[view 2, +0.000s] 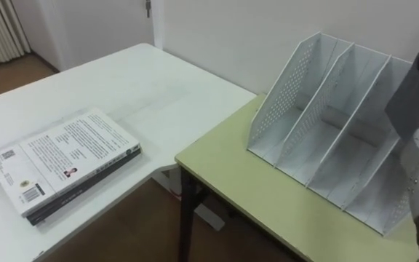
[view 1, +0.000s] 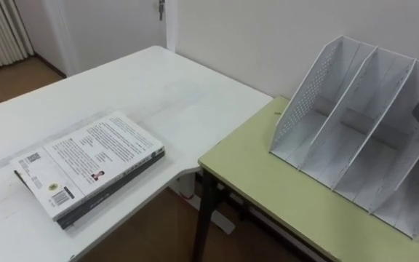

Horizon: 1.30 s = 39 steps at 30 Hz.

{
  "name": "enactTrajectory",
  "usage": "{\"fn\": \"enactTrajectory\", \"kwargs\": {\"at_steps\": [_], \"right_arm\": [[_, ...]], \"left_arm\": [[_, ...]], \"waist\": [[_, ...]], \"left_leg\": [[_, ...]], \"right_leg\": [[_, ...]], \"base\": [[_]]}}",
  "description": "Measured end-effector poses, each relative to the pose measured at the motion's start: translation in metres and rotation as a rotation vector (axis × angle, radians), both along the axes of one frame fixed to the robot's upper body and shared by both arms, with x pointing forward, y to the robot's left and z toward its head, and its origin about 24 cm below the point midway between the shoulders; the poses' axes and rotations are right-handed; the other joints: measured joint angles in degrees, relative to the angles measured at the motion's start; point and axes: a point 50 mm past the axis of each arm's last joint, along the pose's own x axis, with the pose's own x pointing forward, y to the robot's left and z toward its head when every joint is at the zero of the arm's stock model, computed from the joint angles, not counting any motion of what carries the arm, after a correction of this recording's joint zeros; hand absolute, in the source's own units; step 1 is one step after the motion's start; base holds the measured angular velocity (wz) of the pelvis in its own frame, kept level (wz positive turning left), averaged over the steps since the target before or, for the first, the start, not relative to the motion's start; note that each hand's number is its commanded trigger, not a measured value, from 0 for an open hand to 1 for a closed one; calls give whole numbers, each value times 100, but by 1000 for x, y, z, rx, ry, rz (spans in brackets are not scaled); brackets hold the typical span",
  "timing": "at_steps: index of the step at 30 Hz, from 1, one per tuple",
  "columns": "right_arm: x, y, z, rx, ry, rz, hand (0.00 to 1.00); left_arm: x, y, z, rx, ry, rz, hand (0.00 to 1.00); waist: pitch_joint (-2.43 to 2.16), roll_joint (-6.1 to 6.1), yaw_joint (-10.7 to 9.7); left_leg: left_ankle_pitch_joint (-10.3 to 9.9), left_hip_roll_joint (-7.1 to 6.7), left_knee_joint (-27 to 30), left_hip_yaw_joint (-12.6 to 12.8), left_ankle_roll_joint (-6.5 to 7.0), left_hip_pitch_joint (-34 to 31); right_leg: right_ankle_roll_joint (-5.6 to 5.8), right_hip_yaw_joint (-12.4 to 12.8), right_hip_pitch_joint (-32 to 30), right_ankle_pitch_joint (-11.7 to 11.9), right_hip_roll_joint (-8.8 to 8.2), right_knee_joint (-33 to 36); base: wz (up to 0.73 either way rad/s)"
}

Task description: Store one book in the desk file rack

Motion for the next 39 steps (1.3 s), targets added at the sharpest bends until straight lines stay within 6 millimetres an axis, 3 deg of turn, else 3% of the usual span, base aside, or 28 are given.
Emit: {"fn": "enactTrajectory", "kwargs": {"at_steps": [22, 23, 24, 25, 39], "right_arm": [[-2, -10, -5, -33, 99, -26, 100], [-2, -10, -6, -31, 105, -26, 61], [-1, -11, -7, -27, 111, -27, 12], [1, -12, -9, -12, 126, -31, 0], [8, -15, 0, -33, 159, -7, 0]], "left_arm": [[-1, 14, 3, 44, 31, -13, 0], [-1, 14, 3, 46, 31, -12, 0], [-1, 14, 3, 47, 31, -11, 0], [-1, 14, 3, 47, 31, -11, 0], [-2, 14, 3, 59, 40, -6, 0]], "waist": [[-21, -35, -15], [-21, -37, -8], [-22, -38, -10], [-22, -39, -14], [-26, -30, -21]], "left_leg": [[1, -11, 71, -115, 0, -122], [1, -11, 71, -116, 0, -120], [1, -11, 72, -119, 0, -118], [1, -12, 71, -126, 0, -117], [1, -9, 74, -127, 0, -131]], "right_leg": [[0, -125, -69, 0, -19, -30], [0, -127, -68, 0, -20, -26], [0, -127, -66, 0, -21, -23], [0, -128, -66, 0, -22, -21], [0, -141, -73, 0, -22, -24]], "base": [[2], [0], [0], [0], [0]]}}
